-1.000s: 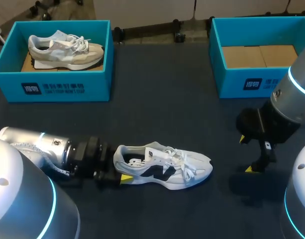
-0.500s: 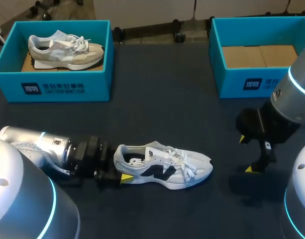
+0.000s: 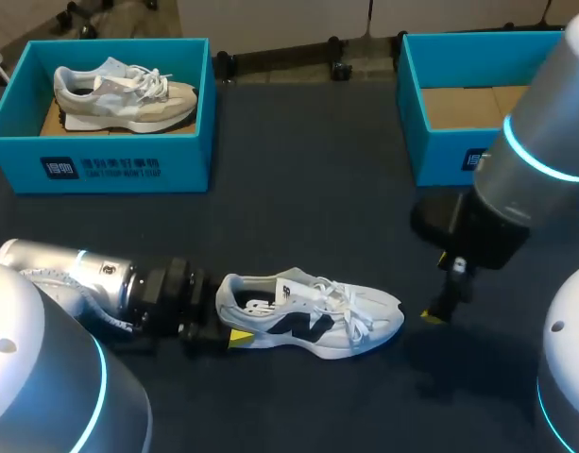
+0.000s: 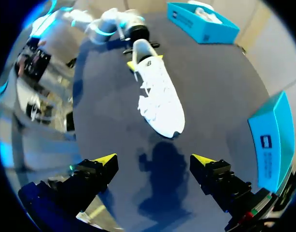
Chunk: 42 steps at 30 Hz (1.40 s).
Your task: Take the shoe out of the shoebox, open the shoe tongue, remove and reinsert the insole, then place the shoe into the shoebox
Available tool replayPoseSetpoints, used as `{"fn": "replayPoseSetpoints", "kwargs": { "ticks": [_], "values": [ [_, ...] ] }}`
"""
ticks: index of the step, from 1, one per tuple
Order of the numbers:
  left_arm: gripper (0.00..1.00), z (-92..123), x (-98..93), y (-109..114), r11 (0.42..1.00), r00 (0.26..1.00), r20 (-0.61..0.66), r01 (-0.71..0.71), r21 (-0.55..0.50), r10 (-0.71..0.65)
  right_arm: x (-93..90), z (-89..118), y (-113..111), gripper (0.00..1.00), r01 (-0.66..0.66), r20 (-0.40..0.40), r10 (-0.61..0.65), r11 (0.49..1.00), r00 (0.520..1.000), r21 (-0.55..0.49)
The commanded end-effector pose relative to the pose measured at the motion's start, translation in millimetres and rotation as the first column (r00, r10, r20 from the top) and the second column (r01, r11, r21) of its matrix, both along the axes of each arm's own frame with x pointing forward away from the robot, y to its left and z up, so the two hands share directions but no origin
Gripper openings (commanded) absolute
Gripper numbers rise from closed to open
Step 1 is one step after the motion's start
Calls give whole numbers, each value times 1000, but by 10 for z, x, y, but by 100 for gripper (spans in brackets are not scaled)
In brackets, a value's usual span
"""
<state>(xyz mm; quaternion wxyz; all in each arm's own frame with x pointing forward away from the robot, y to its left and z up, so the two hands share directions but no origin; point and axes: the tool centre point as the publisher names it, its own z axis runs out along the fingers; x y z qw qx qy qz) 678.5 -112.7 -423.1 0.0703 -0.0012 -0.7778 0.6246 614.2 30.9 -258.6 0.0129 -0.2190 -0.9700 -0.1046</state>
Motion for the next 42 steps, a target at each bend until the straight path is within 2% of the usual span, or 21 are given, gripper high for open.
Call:
{"fn": "replayPoseSetpoints", "kwargs": {
  "ticks": [1, 2, 14, 15, 16, 17, 18, 19, 22, 24, 26, 27, 28, 30, 31, 33, 34, 42],
  "values": [
    [0, -6, 4, -10, 1000, 1000, 1, -3, 0, 3, -82, 52, 259, 100, 808, -46, -844, 526, 534, -263],
    [0, -6, 4, -10, 1000, 1000, 1, -3, 0, 3, -118, 79, 323, 100, 797, -13, -829, 542, 559, -267],
    [0, -6, 4, -10, 1000, 1000, 1, -3, 0, 3, -118, 79, 323, 100, 797, -13, -829, 542, 559, -267],
    [0, -6, 4, -10, 1000, 1000, 1, -3, 0, 3, -120, 66, 385, 100, 848, 33, -878, 450, 477, -280],
    [0, -6, 4, -10, 1000, 1000, 1, -3, 0, 3, -98, 58, 431, 100, 895, 30, -931, 340, 363, -288],
    [0, -6, 4, -10, 1000, 1000, 1, -3, 0, 3, -82, 54, 469, 100, 910, 8, -955, 281, 297, -304],
    [0, -6, 4, -10, 1000, 1000, 1, -3, 0, 3, -82, 61, 535, 100, 929, 40, -969, 220, 242, -296],
    [0, -6, 4, -10, 1000, 1000, 1, -3, 0, 3, -82, 72, 611, 100, 935, 24, -985, 157, 173, -319],
    [0, -6, 4, -10, 1000, 1000, 1, -3, 0, 3, -95, 94, 741, 100, 949, 65, -992, 87, 111, -304],
    [0, -6, 4, -10, 1000, 1000, 1, -3, 0, 3, -112, 107, 889, 100, 951, 104, -995, -20, 12, -307],
    [0, -6, 4, -10, 1000, 1000, 1, -3, 0, 3, -137, 114, 989, 100, 947, 121, -992, -78, -42, -311],
    [0, -6, 4, -10, 1000, 1000, 1, -3, 0, 3, -154, 110, 1051, 100, 940, 136, -987, -130, -91, -316],
    [0, -6, 4, -10, 1000, 1000, 1, -3, 0, 3, -160, 105, 1082, 100, 939, 135, -986, -134, -96, -315],
    [0, -6, 4, -10, 1000, 1000, 1, -3, 0, 3, -181, 81, 1152, 100, 927, 129, -976, -205, -172, -313],
    [0, -6, 4, -10, 1000, 1000, 1, -3, 0, 3, -185, 65, 1184, 100, 927, 117, -976, -213, -185, -309],
    [0, -6, 4, -10, 1000, 1000, 1, -3, 0, 3, -198, 21, 1224, 100, 910, 109, -962, -274, -252, -312],
    [0, -6, 4, -10, 1000, 1000, 1, -3, 0, 3, -198, -9, 1236, 100, 913, 81, -968, -251, -238, -322],
    [0, -6, 4, -10, 1000, 1000, 1, -3, 0, 3, -198, -9, 1236, 100, 913, 81, -968, -251, -238, -322]
  ]
}}
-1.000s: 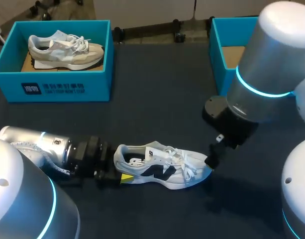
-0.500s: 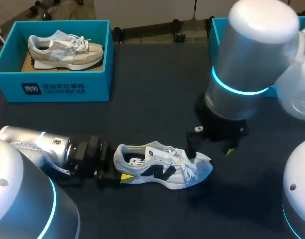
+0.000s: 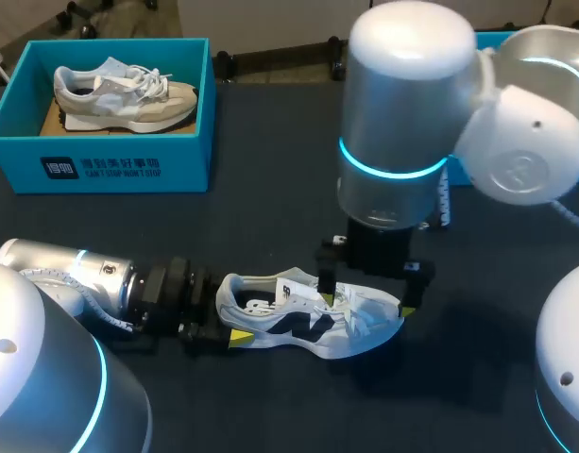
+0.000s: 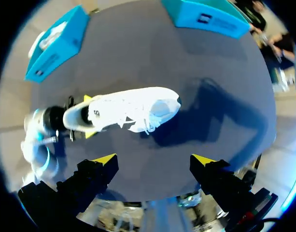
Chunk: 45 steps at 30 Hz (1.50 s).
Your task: Take the shoe out of the shoebox, open the shoe tongue, remove and reinsert the insole, then place the shoe into the shoebox
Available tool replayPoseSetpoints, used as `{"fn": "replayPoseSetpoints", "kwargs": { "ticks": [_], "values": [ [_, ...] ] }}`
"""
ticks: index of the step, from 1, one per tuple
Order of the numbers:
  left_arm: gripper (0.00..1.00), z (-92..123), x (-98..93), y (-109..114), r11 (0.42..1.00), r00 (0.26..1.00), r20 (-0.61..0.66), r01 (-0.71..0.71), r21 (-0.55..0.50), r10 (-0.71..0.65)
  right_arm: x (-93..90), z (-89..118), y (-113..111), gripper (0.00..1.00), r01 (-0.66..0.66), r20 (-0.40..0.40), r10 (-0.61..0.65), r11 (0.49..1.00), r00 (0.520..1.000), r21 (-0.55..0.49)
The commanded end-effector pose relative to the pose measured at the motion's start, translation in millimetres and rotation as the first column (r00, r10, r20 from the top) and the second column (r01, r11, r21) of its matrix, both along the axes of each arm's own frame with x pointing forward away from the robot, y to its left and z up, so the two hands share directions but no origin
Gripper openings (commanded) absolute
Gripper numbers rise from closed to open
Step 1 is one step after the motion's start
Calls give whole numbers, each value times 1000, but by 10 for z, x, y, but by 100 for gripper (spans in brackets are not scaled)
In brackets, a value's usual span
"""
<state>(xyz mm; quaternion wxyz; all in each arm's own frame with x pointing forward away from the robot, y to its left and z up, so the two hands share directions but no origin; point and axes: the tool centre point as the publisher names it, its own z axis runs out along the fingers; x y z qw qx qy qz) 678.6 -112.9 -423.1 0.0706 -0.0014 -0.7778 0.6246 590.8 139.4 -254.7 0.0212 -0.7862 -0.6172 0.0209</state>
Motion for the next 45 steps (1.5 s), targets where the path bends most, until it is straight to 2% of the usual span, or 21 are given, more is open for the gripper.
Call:
{"fn": "replayPoseSetpoints", "kwargs": {
  "ticks": [1, 3, 5, 10, 16, 21, 34, 38, 45],
  "values": [
    [0, -6, 2, -8, 1000, 1000, 1, -4, 0, 4, 36, -48, 151, 100, 422, -37, -430, 897, 902, -131],
    [0, -6, 2, -8, 1000, 1000, 1, -4, 0, 4, 36, -48, 151, 100, 422, -37, -430, 897, 902, -131],
    [0, -6, 2, -8, 1000, 1000, 1, -4, 0, 4, 29, -61, 332, 100, 399, 12, -403, 900, 915, -177],
    [0, -6, 2, -8, 1000, 1000, 1, -4, 0, 4, 68, -159, 703, 100, 417, 100, -405, 870, 909, -263],
    [0, -6, 2, -8, 1000, 1000, 1, -4, 0, 4, 119, -261, 1012, 100, 431, 204, -381, 831, 902, -352],
    [0, -6, 2, -8, 1000, 1000, 1, -4, 0, 4, 233, -313, 1186, 100, 411, 225, -347, 820, 910, -398],
    [0, -6, 2, -8, 1000, 1000, 1, -4, 0, 4, 525, -472, 1394, 100, 384, 263, -286, 776, 921, -501],
    [0, -6, 2, -8, 1000, 1000, 1, -4, 0, 4, 594, -547, 1430, 100, 418, 298, -297, 721, 907, -552],
    [0, -6, 2, -8, 1000, 1000, 1, -4, 0, 4, 647, -713, 1411, 100, 447, 317, -316, 671, 894, -592]
  ]
}}
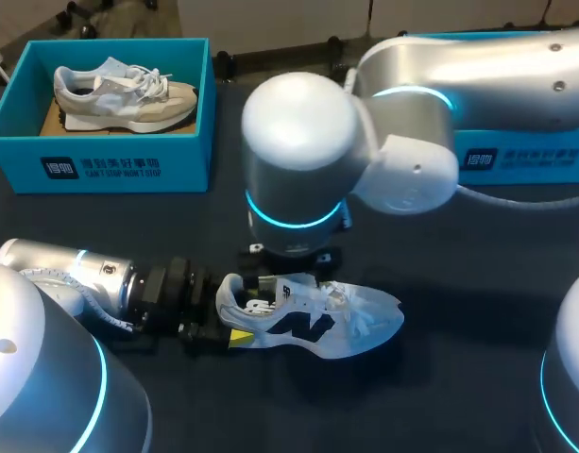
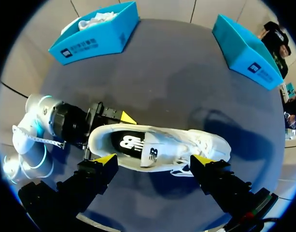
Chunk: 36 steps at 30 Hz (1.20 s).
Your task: Take the shoe out of the shoebox, open the shoe tongue, remove and reinsert the insole, then place the shoe into the shoebox
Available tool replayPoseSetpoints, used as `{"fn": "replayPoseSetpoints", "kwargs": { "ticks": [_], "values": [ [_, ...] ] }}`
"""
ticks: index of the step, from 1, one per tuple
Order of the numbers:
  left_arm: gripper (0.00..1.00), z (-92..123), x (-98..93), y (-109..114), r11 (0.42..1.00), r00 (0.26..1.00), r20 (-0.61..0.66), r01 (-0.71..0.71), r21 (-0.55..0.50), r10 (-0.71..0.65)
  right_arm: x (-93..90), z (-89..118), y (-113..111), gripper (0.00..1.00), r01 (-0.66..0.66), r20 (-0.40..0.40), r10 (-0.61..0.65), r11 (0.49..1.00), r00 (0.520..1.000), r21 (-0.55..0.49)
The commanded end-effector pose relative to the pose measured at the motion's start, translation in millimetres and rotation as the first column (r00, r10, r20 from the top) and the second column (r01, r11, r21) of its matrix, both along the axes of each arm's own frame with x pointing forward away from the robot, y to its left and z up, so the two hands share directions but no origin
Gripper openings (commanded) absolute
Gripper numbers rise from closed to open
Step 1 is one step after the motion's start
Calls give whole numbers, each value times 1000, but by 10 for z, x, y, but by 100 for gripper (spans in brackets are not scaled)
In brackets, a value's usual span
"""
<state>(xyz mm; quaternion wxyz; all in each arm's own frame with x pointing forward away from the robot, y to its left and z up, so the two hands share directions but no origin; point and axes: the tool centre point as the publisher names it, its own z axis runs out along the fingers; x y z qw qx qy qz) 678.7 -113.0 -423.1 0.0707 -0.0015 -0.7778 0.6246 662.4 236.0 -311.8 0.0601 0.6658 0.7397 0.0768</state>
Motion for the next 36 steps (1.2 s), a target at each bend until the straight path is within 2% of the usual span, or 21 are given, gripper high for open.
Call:
{"fn": "replayPoseSetpoints", "kwargs": {
  "ticks": [1, 3, 6, 13, 23, 36],
  "values": [
    [0, -6, 1, -8, 1000, 1000, 1, -4, 0, 4, -63, -163, 427, 100, 720, 300, -679, 495, 670, -487],
    [0, -6, 1, -8, 1000, 1000, 1, -4, 0, 4, -52, -195, 391, 100, 734, 320, -689, 461, 650, -499],
    [0, -6, 1, -8, 1000, 1000, 1, -4, 0, 4, -39, -233, 334, 100, 744, 329, -699, 439, 635, -503],
    [0, -6, 1, -8, 1000, 1000, 1, -4, 0, 4, -26, -277, 193, 100, 755, 324, -717, 424, 617, -500],
    [0, -6, 1, -8, 1000, 1000, 1, -4, 0, 4, -35, -252, -8, 100, 795, 366, -740, 368, 564, -483],
    [0, -6, 1, -8, 1000, 1000, 1, -4, 0, 4, 41, -333, -248, 100, 819, 343, -776, 362, 530, -445]
  ]
}}
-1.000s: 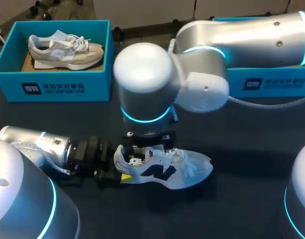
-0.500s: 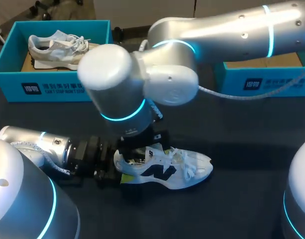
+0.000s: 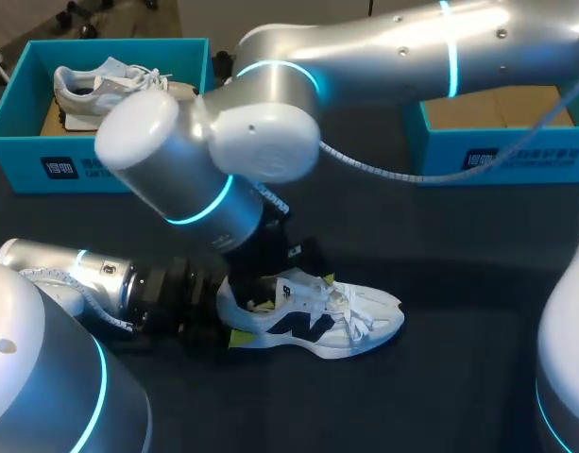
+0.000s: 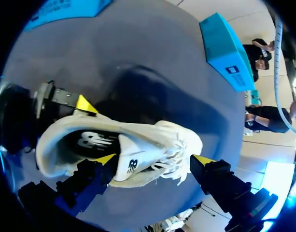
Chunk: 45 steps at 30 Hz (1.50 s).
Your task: Take the shoe out of the shoebox, open the shoe tongue, remove and reinsert the insole, then place the shoe into the shoebox
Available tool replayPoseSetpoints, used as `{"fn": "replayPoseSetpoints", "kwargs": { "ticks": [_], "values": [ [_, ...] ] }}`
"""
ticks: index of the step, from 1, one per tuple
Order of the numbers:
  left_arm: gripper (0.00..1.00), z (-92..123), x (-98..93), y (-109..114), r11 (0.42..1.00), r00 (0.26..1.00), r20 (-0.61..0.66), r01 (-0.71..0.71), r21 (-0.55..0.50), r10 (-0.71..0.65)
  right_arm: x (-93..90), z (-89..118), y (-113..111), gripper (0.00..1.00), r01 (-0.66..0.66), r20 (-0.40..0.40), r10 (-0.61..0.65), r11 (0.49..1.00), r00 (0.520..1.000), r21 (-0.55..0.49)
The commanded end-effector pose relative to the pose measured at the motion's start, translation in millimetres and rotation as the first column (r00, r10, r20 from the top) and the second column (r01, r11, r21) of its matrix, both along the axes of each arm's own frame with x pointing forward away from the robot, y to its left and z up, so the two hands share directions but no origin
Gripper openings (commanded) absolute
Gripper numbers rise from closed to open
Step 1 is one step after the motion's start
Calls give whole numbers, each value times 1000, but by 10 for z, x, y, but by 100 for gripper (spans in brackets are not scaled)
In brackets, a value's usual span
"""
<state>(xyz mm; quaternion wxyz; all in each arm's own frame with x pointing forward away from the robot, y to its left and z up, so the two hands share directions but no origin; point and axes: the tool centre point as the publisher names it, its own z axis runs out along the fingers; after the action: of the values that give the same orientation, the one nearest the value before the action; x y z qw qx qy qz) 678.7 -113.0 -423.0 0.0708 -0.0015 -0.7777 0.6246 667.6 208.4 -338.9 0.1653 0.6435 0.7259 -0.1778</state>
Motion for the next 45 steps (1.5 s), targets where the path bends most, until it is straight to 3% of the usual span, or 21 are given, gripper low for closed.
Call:
{"fn": "replayPoseSetpoints", "kwargs": {
  "ticks": [1, 15, 25, 35, 36, 41, 42, 45],
  "values": [
    [0, -6, 1, -7, 1000, 1000, 1, -5, 0, 5, -16, -57, 10, 100, 779, 490, -680, 627, 545, 4],
    [0, -6, 1, -7, 1000, 1000, 1, -5, 0, 5, -122, 130, -184, 100, 795, 469, -725, 601, 504, 76],
    [0, -6, 1, -7, 1000, 1000, 1, -5, 0, 5, -90, 222, -333, 100, 810, 421, -764, 576, 489, 106],
    [0, -6, 1, -7, 1000, 1000, 1, -5, 0, 5, -73, 213, -355, 97, 803, 327, -785, 585, 526, 113],
    [0, -6, 1, -7, 1000, 1000, 1, -5, 0, 5, -78, 207, -322, 65, 800, 309, -787, 588, 534, 114],
    [0, -6, 1, -7, 1000, 1000, 1, -5, 0, 5, -103, 210, -240, 59, 796, 264, -791, 594, 551, 119],
    [0, -6, 1, -7, 1000, 1000, 1, -5, 0, 5, -115, 216, -201, 49, 794, 261, -790, 596, 554, 119],
    [0, -6, 1, -7, 1000, 1000, 1, -5, 0, 5, -147, 235, -154, 44, 785, 239, -787, 606, 568, 128]
  ]
}}
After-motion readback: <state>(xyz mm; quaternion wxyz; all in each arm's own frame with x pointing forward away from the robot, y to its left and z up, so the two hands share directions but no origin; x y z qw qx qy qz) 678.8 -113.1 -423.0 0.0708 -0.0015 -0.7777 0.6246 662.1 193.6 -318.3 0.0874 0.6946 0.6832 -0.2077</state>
